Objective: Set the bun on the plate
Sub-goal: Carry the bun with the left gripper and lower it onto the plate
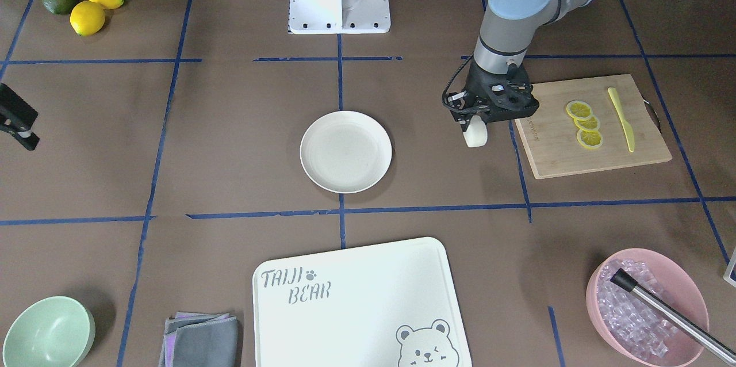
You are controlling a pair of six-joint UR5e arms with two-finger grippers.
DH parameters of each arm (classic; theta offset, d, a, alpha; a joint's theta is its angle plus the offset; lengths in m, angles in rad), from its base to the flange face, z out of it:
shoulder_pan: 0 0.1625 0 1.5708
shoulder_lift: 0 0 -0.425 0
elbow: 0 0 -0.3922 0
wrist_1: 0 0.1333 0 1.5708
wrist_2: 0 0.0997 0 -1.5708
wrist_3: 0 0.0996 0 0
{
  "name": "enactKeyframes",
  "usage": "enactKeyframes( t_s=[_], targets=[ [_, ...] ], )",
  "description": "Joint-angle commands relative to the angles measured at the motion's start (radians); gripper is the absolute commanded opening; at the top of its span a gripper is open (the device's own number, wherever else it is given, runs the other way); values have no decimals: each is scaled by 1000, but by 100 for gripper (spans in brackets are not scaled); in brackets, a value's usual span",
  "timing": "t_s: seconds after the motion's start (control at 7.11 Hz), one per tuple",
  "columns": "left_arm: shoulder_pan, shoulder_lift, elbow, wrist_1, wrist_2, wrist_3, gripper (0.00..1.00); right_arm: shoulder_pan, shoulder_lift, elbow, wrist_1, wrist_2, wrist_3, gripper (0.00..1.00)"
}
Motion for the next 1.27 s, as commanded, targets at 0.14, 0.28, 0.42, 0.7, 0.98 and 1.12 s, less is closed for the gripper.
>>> enactKeyframes(
  t_s=[0.14, 0.28, 0.42, 0.7, 0.98, 1.12],
  targets=[
    [134, -265, 210, 9, 64, -146, 41, 178, -134, -98, -4, 73, -389, 100],
    [147, -325, 261, 6, 66, -155, 41, 214, -169, -129, 2, 82, -436, 100],
    [194, -356, 296, 4, 77, -180, 41, 241, -171, -154, 2, 105, -467, 100],
    [208, -384, 411, -118, 125, -193, 41, 248, -187, -157, 3, 105, -491, 100],
    [208, -386, 434, -140, 126, -191, 41, 251, -187, -157, 2, 105, -490, 100],
    [208, -387, 444, -157, 129, -191, 41, 251, -187, -157, 3, 105, -490, 100]
  ],
)
